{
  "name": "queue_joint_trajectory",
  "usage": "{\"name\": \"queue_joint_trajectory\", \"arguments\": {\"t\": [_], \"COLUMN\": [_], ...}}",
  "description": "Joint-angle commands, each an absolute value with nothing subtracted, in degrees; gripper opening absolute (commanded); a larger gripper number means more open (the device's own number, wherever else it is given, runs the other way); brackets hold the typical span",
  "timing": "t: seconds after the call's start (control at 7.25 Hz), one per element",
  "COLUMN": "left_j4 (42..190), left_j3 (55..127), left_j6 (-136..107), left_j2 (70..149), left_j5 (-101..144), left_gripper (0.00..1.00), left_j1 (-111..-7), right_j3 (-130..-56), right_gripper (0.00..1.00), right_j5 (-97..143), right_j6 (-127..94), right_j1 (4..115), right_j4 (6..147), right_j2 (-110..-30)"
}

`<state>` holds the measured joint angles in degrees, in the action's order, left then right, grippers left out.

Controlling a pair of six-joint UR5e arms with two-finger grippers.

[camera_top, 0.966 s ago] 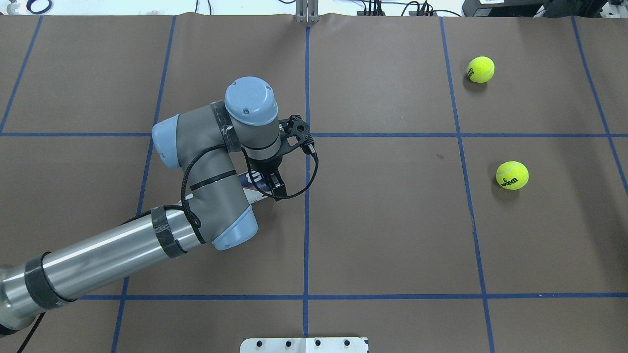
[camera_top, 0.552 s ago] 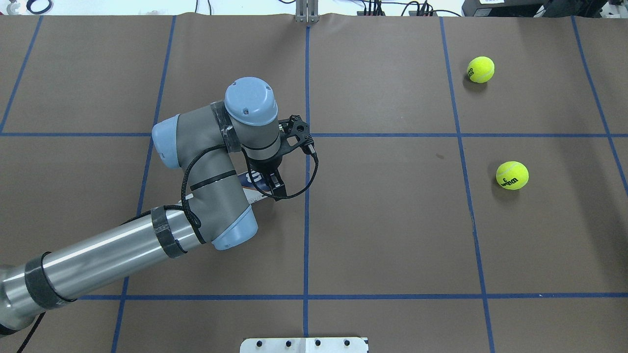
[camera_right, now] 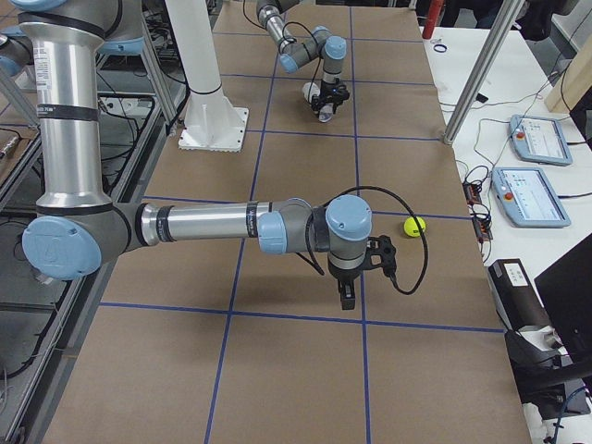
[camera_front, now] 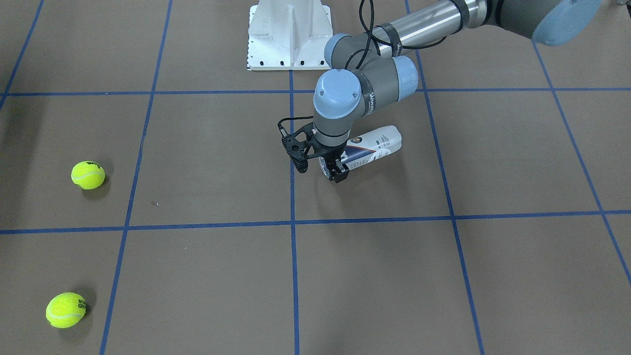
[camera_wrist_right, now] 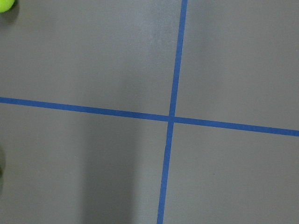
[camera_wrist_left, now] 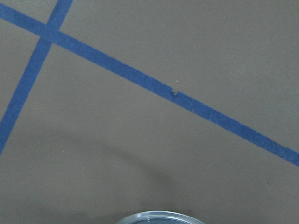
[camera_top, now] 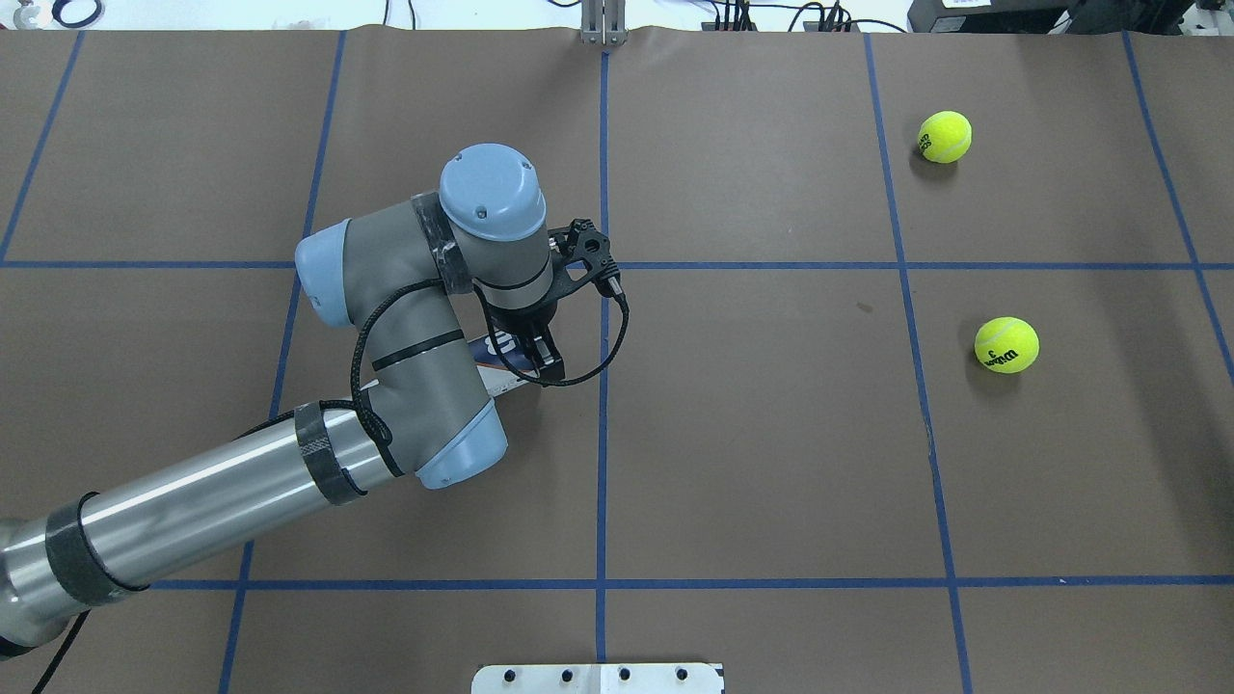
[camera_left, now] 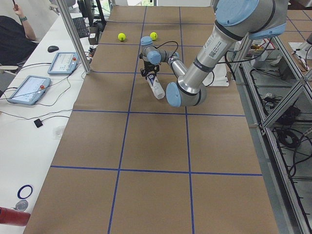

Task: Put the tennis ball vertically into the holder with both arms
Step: 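Close the left gripper around the can's open end, then lift the can with the left gripper and tilt it upright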

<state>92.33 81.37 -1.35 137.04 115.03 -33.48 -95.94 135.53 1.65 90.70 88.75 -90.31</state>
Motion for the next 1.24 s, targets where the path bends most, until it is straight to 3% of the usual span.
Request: {"name": "queue_joint_trajectory", "arguments": {"t": [0.0, 0.69, 1.1], "left_j4": [91.85, 94.46, 118.47], "left_j3": [84.63, 97.54, 97.56], "left_j6": [-1.32, -1.93, -16.30], "left_j2": [137.02, 137.11, 133.09], "left_j5": [114.96, 115.05, 114.61], "left_gripper": [0.69, 0.66, 0.66], "left_j1": [-35.23, -43.41, -43.59], "right_j3": [-95.89, -96.24, -96.15], "right_gripper": [0.99, 0.99, 0.99], "right_j5": [135.53, 135.53, 135.53], "right_j6": [1.67, 1.67, 1.67], "right_j1": [90.70, 90.88, 90.88], "right_j4": [88.68, 88.86, 88.77], "right_j2": [-90.09, -89.74, -89.65]}}
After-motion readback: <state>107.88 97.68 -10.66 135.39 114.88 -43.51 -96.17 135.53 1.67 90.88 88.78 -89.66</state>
